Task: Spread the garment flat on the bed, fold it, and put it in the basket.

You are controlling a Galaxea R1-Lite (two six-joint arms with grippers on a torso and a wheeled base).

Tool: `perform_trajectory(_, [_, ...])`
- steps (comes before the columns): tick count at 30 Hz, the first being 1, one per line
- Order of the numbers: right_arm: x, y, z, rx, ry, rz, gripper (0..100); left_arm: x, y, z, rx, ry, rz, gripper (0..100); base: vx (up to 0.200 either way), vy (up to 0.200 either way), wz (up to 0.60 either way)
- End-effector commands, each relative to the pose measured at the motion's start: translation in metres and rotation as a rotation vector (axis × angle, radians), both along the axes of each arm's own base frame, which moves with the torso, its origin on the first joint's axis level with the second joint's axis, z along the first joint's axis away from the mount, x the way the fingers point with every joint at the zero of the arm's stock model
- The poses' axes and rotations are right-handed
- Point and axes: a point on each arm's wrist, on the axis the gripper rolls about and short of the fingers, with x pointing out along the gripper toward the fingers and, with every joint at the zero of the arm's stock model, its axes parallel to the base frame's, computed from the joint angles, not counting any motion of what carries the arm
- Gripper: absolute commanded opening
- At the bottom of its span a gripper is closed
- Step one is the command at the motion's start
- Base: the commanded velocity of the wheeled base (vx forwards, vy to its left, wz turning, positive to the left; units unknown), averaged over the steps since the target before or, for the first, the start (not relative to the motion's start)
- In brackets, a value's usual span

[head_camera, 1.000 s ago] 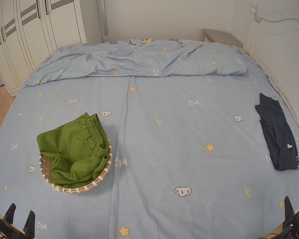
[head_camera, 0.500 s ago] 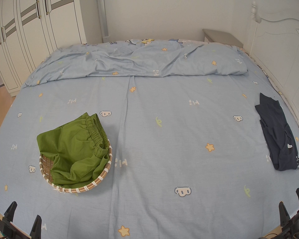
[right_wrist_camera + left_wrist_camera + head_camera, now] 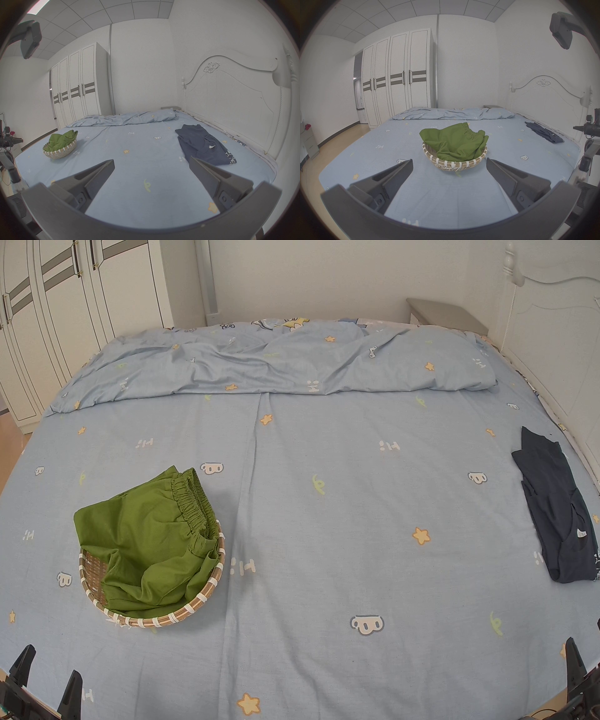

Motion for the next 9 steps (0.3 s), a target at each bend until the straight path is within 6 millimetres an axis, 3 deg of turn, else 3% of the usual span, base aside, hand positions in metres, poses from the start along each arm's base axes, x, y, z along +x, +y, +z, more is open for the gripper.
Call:
perform_trajectory(1, [0.0003,0.0,-0.0048,-0.002,0.001,-0.002,100,0.0002,0.0,-0.0048,0.001,0.004,0.001,100,0.0,0.0,0.0])
perform_trajectory(9, [0.0003,0.0,-0.0048,-0.002,0.001,-0.002,100,0.0002,0.0,-0.0048,-0.001,0.004,0.001,100,0.0,0.0,0.0])
